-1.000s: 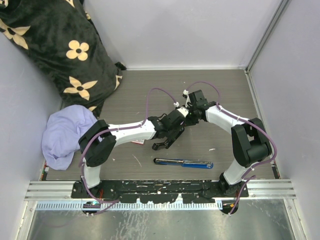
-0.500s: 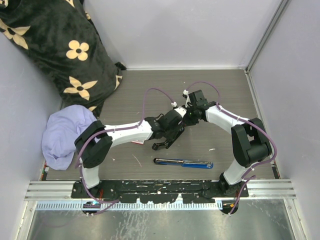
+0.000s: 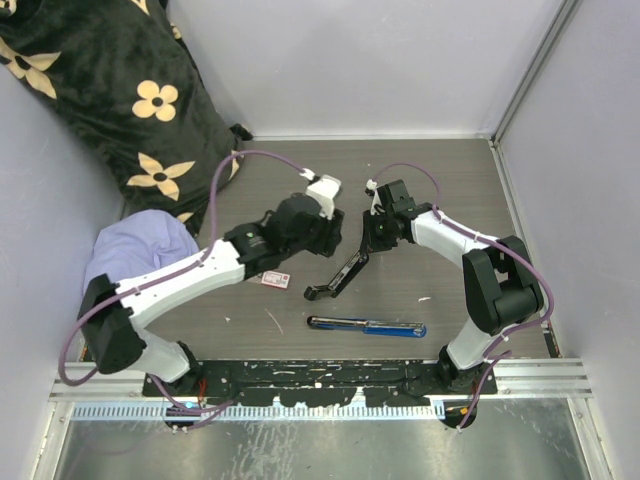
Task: Load the staples into the stapler
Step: Install the staple into the stapler, then pick up the staple from the staple box.
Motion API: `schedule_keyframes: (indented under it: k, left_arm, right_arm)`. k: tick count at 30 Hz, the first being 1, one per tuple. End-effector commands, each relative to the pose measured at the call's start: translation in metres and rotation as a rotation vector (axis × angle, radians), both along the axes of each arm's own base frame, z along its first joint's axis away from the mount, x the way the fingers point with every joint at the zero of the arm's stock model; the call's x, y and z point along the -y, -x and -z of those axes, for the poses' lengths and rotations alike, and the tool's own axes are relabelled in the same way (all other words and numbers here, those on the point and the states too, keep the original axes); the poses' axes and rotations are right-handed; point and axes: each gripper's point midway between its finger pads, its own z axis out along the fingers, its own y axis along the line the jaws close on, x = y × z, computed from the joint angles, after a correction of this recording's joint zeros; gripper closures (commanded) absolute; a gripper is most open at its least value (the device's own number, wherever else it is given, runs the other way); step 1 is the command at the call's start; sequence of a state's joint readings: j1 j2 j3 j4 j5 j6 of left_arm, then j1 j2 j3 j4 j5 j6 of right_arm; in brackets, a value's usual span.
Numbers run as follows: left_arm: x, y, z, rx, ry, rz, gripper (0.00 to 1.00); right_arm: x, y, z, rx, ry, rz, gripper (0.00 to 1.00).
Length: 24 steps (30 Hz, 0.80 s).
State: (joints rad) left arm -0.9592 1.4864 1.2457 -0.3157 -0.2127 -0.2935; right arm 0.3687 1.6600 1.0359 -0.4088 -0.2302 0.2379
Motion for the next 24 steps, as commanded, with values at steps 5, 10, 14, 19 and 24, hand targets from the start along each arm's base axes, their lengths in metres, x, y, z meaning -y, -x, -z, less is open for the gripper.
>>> schedule_keyframes:
  k: [5, 10, 14, 19, 24]
  left_arm:
    - [-0.091, -0.008, 0.036, -0.106, -0.044, -0.136, 0.54]
    - [-0.142, -0.007, 0.083, -0.21, -0.082, -0.232, 0.58]
    - [-0.173, -0.005, 0.114, -0.27, -0.149, -0.307, 0.61]
    - [-0.19, -0.009, 0.136, -0.335, -0.166, -0.367, 0.66]
    - [-0.195, -0.013, 0.148, -0.362, -0.197, -0.406, 0.7]
  right_arm:
    - [0.03, 0.032, 0.033, -0.13, 0.145, -0.012, 0.8]
    - [0.03, 0.032, 0.033, -0.13, 0.146, -0.013, 0.8]
    - [0.029, 0.031, 0.032, -0.129, 0.144, -0.014, 0.8]
    - [0.029, 0.031, 0.031, -0.128, 0.144, -0.013, 0.8]
    - [0.03, 0.032, 0.031, -0.129, 0.147, -0.013, 0.8]
